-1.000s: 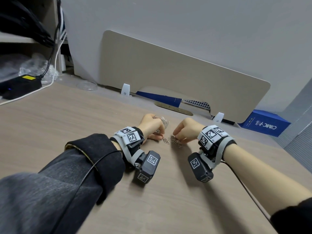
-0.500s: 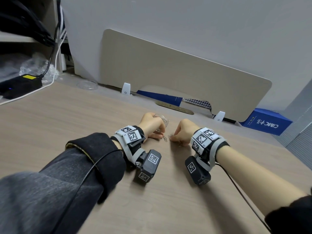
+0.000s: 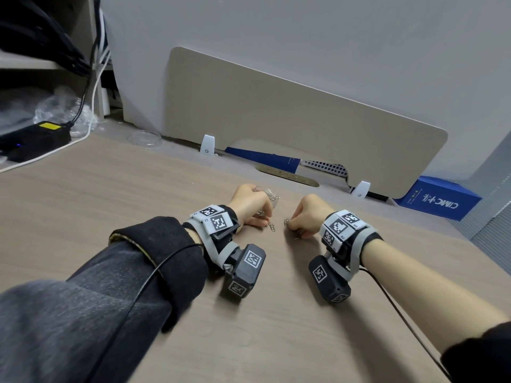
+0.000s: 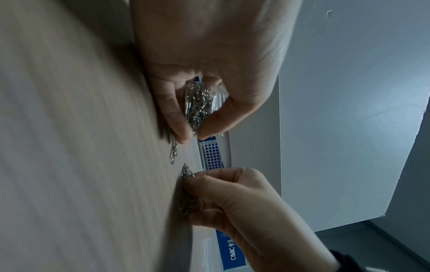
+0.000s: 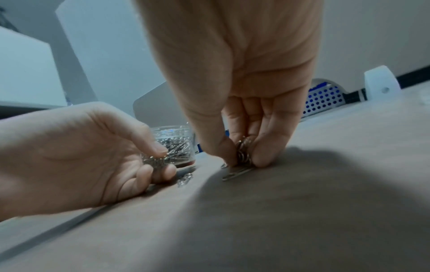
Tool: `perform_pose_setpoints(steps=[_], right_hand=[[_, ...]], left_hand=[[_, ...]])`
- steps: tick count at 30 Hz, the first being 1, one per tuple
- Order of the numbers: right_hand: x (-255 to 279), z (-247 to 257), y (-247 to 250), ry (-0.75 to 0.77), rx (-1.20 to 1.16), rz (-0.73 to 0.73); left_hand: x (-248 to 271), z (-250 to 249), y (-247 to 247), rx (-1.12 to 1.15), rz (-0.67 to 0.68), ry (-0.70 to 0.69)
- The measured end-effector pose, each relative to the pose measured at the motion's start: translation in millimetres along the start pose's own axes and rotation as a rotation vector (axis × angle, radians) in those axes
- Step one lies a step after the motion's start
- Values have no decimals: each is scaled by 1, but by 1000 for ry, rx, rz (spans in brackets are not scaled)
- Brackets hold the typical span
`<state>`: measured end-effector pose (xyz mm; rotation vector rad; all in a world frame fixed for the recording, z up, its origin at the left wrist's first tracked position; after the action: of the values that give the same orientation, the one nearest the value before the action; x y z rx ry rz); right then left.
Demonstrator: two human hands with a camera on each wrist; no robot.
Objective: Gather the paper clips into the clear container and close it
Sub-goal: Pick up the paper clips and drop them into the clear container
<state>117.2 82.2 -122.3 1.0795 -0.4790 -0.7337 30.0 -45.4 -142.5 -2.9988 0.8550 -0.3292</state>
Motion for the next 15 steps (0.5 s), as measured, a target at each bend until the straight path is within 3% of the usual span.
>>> perform_pose_setpoints(steps=[3, 8, 15], right_hand=[[1, -10, 8, -61, -118, 17], [0, 6, 44, -33, -380, -17], [4, 54, 49, 262, -266, -58]], left_hand=[[0, 1, -1, -7, 12, 6], [-2, 3, -6, -54, 47, -2], [8, 2, -16, -128, 187, -27]])
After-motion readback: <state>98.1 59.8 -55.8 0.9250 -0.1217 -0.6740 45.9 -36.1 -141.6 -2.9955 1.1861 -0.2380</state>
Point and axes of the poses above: each hand's wrist, its own x-axis away from the middle knuckle, its own y-axis out of the back of the hand, z = x × y, the point moved 8 cm from there along -x, towards the middle knuckle, and after that the axes turned 12 degrees about -z, right-handed, at the moved point
